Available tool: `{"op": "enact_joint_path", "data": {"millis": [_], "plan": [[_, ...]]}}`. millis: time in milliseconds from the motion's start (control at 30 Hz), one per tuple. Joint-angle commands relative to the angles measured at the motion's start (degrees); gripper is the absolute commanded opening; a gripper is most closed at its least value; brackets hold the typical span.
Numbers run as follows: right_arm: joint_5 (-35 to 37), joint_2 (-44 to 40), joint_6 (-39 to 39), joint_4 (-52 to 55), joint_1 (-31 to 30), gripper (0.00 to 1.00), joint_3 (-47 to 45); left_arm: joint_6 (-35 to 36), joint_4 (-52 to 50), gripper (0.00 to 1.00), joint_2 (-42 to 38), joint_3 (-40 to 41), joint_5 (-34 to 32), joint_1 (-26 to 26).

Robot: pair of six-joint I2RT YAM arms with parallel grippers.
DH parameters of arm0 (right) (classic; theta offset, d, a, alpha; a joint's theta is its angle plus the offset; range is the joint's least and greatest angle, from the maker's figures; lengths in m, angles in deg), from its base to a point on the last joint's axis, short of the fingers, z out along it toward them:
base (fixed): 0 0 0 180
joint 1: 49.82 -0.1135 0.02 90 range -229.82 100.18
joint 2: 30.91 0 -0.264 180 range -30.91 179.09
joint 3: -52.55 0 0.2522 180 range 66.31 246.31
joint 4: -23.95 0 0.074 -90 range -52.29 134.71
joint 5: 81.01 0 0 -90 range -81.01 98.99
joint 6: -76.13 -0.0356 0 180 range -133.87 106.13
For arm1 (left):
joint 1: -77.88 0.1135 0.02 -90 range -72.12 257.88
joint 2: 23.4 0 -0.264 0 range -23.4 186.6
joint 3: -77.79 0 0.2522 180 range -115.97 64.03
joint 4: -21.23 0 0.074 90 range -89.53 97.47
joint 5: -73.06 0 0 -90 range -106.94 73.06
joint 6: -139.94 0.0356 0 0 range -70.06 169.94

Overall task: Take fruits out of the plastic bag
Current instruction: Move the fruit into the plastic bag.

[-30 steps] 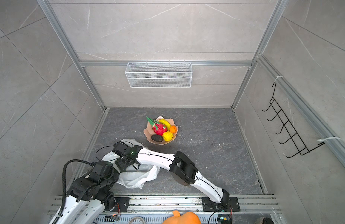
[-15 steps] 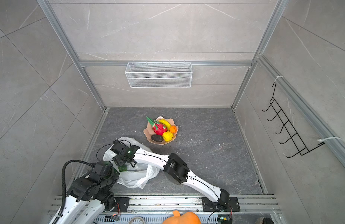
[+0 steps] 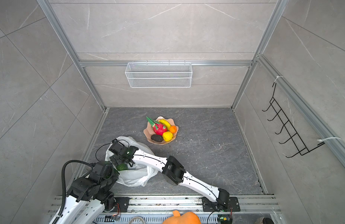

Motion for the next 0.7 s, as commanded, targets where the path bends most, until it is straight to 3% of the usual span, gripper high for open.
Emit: {"op": "enact_joint_path", "data": {"millis": [0, 200, 400, 667], "plan": [[-1.6, 3.0, 0.8, 0.6, 1.4, 0.94, 3.1, 0.1, -3.2, 0.0, -0.6, -0.1, 0.3, -0.4], [-0.5, -2.1, 3.2, 2.6, 1.4, 0.77, -0.1, 0.1, -3.2, 0.0, -0.8, 0.0, 0.3, -0.4], [0.5, -16.7, 4.3, -5.7, 0.7, 0.73, -21.5, 0.0, -3.2, 0.0, -0.9, 0.0, 0.0, -0.4], [-0.7, -29.6, 3.1, -14.8, 0.6, 0.69, -39.7, -0.1, -3.3, 0.0, -0.9, -0.2, -0.2, -0.4]]}}
